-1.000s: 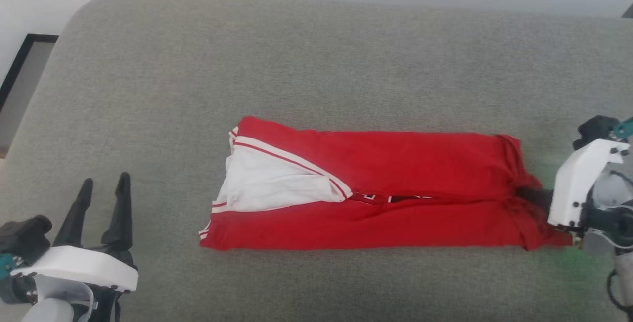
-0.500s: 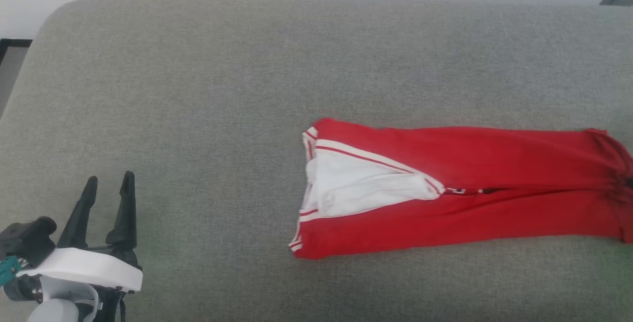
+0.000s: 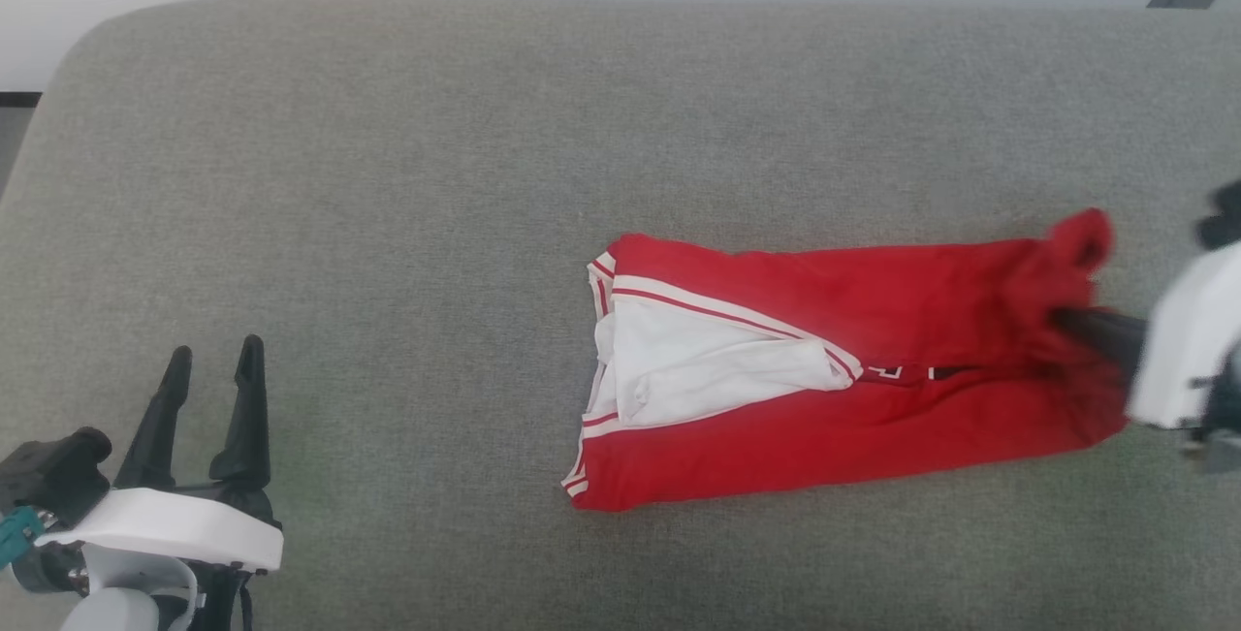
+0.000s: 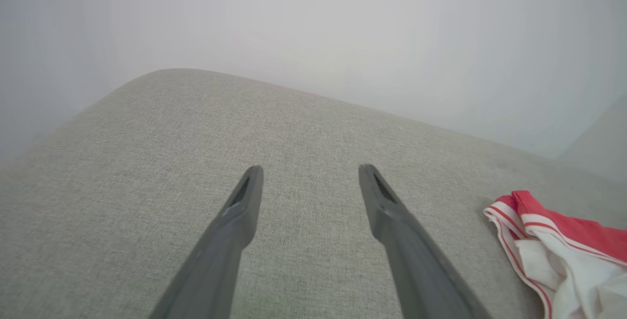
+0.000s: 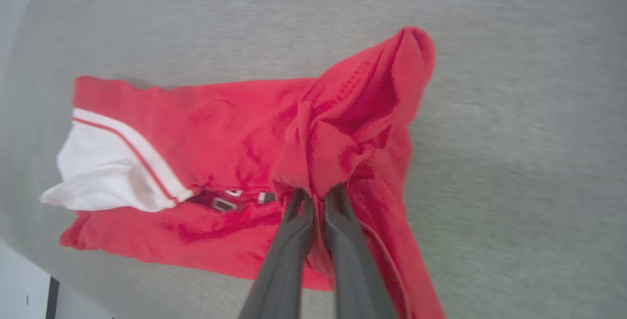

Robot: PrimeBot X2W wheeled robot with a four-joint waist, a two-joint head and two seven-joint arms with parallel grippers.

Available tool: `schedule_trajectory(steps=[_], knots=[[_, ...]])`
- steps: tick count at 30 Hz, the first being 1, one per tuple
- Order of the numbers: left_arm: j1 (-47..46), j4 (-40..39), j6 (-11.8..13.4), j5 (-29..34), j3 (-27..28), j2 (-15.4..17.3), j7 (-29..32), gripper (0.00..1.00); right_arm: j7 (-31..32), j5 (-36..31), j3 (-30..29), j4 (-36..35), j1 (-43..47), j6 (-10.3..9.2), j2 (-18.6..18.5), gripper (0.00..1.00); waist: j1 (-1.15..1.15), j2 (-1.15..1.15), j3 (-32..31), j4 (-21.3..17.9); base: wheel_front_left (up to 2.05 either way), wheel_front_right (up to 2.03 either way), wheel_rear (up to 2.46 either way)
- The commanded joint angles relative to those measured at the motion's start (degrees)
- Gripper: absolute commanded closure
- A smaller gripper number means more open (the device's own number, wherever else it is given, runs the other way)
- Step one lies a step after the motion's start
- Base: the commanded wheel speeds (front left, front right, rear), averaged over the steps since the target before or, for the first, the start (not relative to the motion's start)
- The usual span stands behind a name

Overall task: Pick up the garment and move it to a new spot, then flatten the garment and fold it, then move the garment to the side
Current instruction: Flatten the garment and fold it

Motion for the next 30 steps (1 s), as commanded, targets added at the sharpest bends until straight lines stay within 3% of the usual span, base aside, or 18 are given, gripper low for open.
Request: schedule_trajectory(steps=[1, 9, 17, 26, 27, 28, 30], knots=[[0.4, 0.16, -0.24, 1.04, -0.14, -0.38, -0.24, 0.0, 0.63, 0.18, 2.53, -3.4, 0.72, 0.01, 1.74, 1.0, 0.0, 0.0, -0.29, 0.32, 0.0, 0.0, 0.0], [-1.36, 1.33, -0.92, 1.2, -1.93, -1.2, -0.21, 0.0, 1.0, 0.63, 12.6, -7.19, -2.41, 0.01, 6.59, 1.0, 0.0, 0.0, -0.93, 2.82, 0.0, 0.0, 0.0], [-3.44, 3.39, -1.57, 1.43, -4.07, -2.33, -0.12, 0.0, -1.97, 1.41, 23.55, -1.01, -7.29, 0.0, 10.26, 1.0, 0.0, 0.0, -1.57, 7.07, 0.0, 0.0, 0.0], [-4.88, 5.46, -2.18, 1.39, -4.85, -2.97, -0.17, 0.0, -7.4, 2.48, 32.12, 7.22, -11.49, 0.01, 10.91, 0.97, 0.0, 0.0, -1.62, 9.73, 0.0, 0.0, 0.0], [-4.98, 5.59, -2.24, 1.46, -4.85, -3.1, -0.18, 0.0, -8.09, 2.73, 32.67, 8.04, -11.9, 0.0, 10.8, 0.63, 0.0, 0.0, -1.67, 9.79, 0.0, 0.0, 0.0], [-5.06, 5.75, -2.32, 1.45, -4.8, -3.19, -0.18, 0.0, -8.68, 2.73, 33.36, 8.73, -12.28, 0.0, 10.58, 0.0, 0.0, 0.0, -1.75, 9.79, 0.0, 0.0, 0.0], [-5.01, 6.01, -2.43, 1.38, -4.48, -3.13, -0.2, 0.0, -9.8, 3.48, 34.31, 9.64, -12.91, 0.0, 10.46, 0.0, 0.0, 0.0, -1.99, 9.48, 0.0, 0.0, 0.0]])
